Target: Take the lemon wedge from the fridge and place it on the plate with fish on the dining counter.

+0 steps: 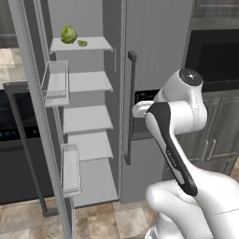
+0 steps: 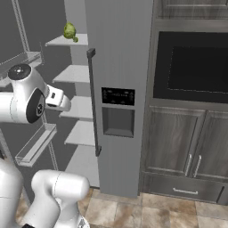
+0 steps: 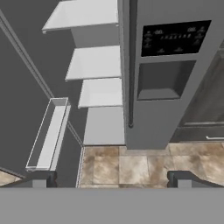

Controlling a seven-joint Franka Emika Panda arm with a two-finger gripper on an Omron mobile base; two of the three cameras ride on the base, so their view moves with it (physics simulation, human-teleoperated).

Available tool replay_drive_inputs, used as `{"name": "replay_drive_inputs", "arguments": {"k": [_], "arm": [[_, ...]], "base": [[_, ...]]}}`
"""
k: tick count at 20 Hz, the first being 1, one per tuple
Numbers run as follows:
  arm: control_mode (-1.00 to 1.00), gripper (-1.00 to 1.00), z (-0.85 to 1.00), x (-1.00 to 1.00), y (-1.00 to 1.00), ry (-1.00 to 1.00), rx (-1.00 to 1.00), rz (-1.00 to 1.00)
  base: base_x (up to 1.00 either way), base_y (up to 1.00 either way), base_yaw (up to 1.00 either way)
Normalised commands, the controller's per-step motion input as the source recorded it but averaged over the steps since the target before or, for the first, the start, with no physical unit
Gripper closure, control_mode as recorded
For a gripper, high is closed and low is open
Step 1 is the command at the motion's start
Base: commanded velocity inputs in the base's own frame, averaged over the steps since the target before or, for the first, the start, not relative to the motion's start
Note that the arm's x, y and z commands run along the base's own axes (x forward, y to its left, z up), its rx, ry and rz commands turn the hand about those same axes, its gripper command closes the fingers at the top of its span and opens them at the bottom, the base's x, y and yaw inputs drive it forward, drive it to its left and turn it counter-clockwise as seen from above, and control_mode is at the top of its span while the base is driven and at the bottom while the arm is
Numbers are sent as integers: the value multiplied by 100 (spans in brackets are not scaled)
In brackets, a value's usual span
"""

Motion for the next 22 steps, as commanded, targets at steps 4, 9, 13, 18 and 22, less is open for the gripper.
{"name": "replay_drive_inputs", "arguments": {"k": [4,9,13,18,22], "arm": [[-100,-100,0,0,0,0,0,0],[-100,-100,0,0,2,-1,0,0],[-100,-100,0,0,14,-2,-1,0],[100,-100,0,0,14,0,-1,0],[100,-100,0,0,0,0,0,0]], "base": [[0,0,0],[0,0,0],[0,0,0],[4,33,0],[21,33,0]]}}
